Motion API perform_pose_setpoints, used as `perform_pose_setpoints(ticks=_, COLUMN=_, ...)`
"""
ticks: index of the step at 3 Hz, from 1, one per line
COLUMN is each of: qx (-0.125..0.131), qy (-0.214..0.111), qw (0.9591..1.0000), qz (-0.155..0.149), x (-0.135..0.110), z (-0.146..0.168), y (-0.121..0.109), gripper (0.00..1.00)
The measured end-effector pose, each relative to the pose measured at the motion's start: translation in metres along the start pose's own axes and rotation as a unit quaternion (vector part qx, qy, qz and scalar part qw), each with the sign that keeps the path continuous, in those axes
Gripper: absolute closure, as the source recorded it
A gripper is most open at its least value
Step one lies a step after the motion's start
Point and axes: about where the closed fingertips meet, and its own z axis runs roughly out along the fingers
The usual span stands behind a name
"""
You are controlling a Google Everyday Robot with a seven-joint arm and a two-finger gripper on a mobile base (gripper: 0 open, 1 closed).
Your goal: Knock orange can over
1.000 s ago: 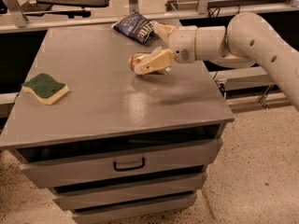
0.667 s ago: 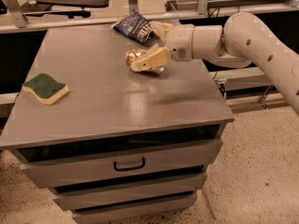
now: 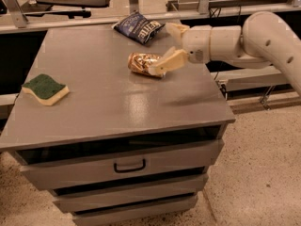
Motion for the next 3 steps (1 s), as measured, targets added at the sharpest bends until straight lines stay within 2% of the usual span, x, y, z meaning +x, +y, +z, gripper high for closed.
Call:
perform_pose_setpoints(ticks=1, qx=0.008, qy=0.035, qw=0.9989, qz=-0.031, x=0.016, z=-0.052, y=-0.012, gripper=0.0)
perform_pose_setpoints(ticks=2, qx=0.012, qy=0.067, qw=0.9959, qz=-0.06, x=0.024, z=-0.102, y=-0.021, gripper=0.0)
perform_pose_setpoints(ticks=3, qx=0.006, qy=0.067, qw=0.9958, qz=-0.061, x=0.023, z=-0.101, y=-0.019, gripper=0.0)
